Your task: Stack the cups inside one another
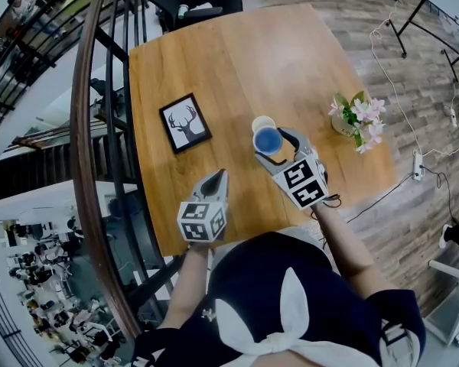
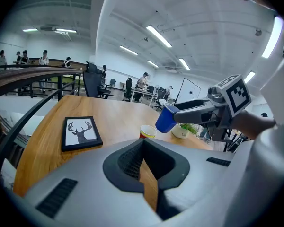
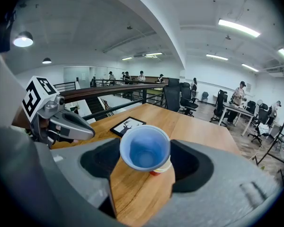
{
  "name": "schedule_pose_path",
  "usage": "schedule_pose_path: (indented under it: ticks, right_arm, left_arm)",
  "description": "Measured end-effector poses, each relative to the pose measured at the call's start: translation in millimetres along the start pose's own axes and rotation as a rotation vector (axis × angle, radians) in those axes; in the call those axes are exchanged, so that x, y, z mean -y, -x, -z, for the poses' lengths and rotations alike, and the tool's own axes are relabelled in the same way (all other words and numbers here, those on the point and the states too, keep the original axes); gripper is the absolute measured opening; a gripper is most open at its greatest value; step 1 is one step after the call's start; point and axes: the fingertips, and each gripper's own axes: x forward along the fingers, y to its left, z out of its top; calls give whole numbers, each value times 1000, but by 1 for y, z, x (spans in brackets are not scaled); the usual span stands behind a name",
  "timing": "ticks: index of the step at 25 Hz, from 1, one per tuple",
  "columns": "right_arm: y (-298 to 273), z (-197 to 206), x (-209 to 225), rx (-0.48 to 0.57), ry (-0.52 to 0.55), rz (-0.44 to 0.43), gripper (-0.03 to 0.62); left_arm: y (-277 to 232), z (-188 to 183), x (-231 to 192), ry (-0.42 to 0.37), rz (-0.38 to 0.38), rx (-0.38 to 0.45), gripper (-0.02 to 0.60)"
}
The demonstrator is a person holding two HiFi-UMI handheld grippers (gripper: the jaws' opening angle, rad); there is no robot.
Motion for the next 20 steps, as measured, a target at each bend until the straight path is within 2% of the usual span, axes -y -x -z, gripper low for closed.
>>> schedule_pose_path:
  ticks: [20]
  right_arm:
    - [-47, 4, 45, -46, -52, 5, 328]
  left_arm:
    - [-28, -6, -30, 41, -20, -41, 17]
